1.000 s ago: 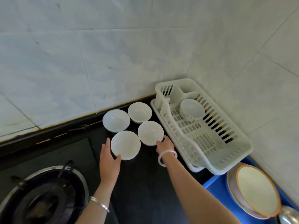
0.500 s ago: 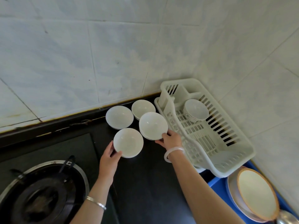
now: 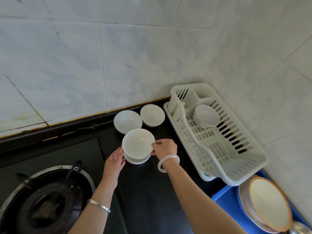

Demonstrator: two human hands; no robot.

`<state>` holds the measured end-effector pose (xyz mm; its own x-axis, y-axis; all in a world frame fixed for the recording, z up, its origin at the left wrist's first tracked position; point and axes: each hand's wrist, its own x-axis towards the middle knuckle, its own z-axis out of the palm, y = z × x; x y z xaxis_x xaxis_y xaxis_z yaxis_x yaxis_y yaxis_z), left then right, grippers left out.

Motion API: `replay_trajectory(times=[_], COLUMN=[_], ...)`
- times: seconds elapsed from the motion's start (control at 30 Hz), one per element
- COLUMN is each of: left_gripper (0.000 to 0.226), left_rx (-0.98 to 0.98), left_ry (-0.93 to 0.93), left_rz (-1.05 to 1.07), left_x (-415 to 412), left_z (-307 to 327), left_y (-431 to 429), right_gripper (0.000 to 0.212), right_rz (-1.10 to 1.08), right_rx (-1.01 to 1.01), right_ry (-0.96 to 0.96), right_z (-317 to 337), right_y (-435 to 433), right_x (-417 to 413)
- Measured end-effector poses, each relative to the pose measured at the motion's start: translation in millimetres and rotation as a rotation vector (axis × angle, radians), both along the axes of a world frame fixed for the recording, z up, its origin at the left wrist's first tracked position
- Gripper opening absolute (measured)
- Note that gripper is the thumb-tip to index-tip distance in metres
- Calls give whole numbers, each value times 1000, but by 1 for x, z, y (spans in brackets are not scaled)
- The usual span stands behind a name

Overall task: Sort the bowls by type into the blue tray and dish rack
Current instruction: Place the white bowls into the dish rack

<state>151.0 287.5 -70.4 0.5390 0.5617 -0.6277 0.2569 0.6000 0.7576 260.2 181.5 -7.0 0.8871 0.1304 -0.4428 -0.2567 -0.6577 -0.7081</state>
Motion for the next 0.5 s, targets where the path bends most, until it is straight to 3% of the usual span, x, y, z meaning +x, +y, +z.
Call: replay_trajectory(times=[0.1, 0.2, 0.5], left_gripper=[27, 20, 40], left_rx=[-35, -27, 22], left_ry=[5, -6, 51], left_rz=[17, 4, -45], left_x=[0, -1, 1], left_z=[0, -2, -3], left_y=[1, 3, 7], right_gripper=[28, 14, 9], right_rz=[5, 37, 79], right_rx=[-40, -88, -150], right_ry=[-10, -1, 18], right_z=[-2, -5, -19], right_y=[2, 4, 3], right_x=[-3, -3, 3])
